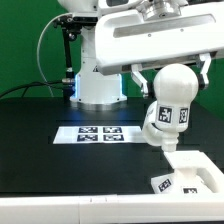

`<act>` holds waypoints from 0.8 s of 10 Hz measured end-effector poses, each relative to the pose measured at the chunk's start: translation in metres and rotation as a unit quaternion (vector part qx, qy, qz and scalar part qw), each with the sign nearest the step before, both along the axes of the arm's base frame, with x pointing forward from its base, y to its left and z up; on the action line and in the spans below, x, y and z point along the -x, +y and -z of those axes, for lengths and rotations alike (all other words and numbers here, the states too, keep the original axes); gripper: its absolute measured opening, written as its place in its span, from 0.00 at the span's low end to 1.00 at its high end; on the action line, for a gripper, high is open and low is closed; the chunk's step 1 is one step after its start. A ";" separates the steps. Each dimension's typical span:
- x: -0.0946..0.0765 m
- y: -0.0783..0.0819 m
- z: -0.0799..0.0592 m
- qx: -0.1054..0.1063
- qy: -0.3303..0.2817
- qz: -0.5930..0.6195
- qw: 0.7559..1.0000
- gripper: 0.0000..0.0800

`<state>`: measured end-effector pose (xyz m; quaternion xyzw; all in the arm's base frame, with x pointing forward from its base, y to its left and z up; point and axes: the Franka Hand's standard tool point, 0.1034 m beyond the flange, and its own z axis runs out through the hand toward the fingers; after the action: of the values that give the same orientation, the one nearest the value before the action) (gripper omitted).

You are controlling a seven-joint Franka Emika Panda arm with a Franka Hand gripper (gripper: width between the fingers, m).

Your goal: Assemble lamp

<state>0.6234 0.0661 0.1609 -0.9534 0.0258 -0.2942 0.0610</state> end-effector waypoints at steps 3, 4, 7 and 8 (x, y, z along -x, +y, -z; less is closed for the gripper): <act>0.002 0.007 0.000 -0.013 0.010 0.006 1.000 0.72; 0.002 0.010 -0.001 -0.017 0.016 0.003 1.000 0.72; 0.006 0.008 0.011 -0.020 0.024 0.005 1.000 0.72; 0.009 0.013 0.014 -0.021 0.027 0.003 0.999 0.72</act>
Offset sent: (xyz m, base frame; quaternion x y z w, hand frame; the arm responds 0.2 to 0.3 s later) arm -0.0052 0.0315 0.0099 0.0729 -0.0463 0.0798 0.9931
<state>0.6144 0.0795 0.1471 -0.9595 0.0363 -0.2677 0.0798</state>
